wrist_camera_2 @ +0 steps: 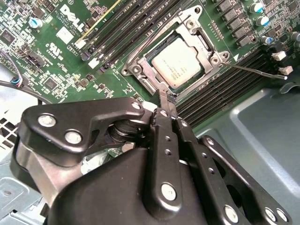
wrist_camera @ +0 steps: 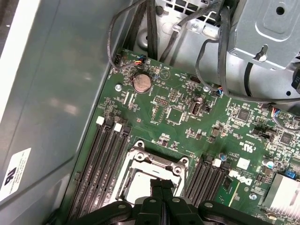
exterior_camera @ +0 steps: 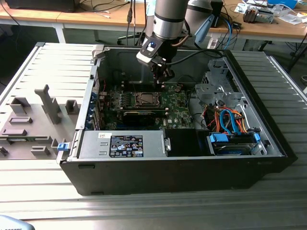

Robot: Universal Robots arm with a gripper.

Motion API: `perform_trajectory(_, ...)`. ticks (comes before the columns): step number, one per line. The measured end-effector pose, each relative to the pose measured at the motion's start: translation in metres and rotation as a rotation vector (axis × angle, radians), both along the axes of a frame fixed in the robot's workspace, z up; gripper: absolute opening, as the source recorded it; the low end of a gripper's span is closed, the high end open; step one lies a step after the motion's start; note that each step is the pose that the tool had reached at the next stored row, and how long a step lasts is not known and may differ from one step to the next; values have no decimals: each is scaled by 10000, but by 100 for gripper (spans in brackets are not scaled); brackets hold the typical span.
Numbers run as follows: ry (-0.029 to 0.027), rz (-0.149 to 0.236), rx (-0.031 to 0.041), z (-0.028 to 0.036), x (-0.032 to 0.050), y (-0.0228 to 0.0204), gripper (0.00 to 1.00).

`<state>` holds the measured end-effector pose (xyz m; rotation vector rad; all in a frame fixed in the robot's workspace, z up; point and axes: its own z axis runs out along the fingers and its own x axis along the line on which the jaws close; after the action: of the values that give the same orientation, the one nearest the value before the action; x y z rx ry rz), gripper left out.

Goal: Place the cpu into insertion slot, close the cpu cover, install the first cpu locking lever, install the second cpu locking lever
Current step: 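Install the first cpu locking lever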

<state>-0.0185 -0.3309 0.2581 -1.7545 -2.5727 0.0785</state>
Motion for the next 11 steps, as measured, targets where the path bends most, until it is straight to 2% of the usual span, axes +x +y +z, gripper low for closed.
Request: perform_trajectory(11, -1, 216, 0, 0, 0, 0, 11)
